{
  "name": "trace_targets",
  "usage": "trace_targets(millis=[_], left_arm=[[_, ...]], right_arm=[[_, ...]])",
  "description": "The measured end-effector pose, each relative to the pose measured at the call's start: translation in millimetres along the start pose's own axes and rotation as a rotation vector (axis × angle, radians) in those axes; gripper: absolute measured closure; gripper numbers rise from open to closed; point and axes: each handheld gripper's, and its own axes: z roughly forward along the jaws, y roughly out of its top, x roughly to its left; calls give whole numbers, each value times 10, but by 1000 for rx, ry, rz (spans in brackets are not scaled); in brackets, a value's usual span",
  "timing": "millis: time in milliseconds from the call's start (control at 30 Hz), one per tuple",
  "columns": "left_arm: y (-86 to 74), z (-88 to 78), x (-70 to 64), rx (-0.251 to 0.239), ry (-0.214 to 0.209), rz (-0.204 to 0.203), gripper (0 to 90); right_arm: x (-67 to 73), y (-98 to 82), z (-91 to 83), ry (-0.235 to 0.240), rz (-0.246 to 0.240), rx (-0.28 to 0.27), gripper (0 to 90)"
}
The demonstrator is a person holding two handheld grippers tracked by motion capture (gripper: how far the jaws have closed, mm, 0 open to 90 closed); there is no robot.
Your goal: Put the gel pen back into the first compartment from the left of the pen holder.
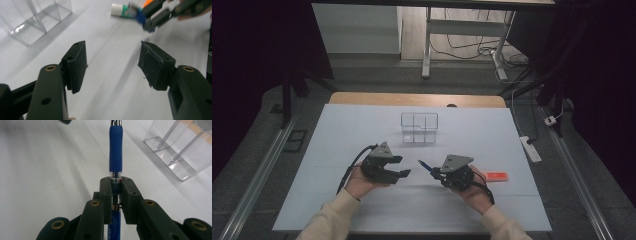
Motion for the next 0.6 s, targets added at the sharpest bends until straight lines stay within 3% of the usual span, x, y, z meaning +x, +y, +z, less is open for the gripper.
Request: trace_targets(millis=[200, 600], left_arm=[[-214, -154, 1, 34, 81, -28, 369], [-604, -465, 25, 10, 125, -111, 360]], right_arm=[[-35, -12, -46, -11, 27, -33, 794], [-57, -21, -65, -27, 38, -59, 794]])
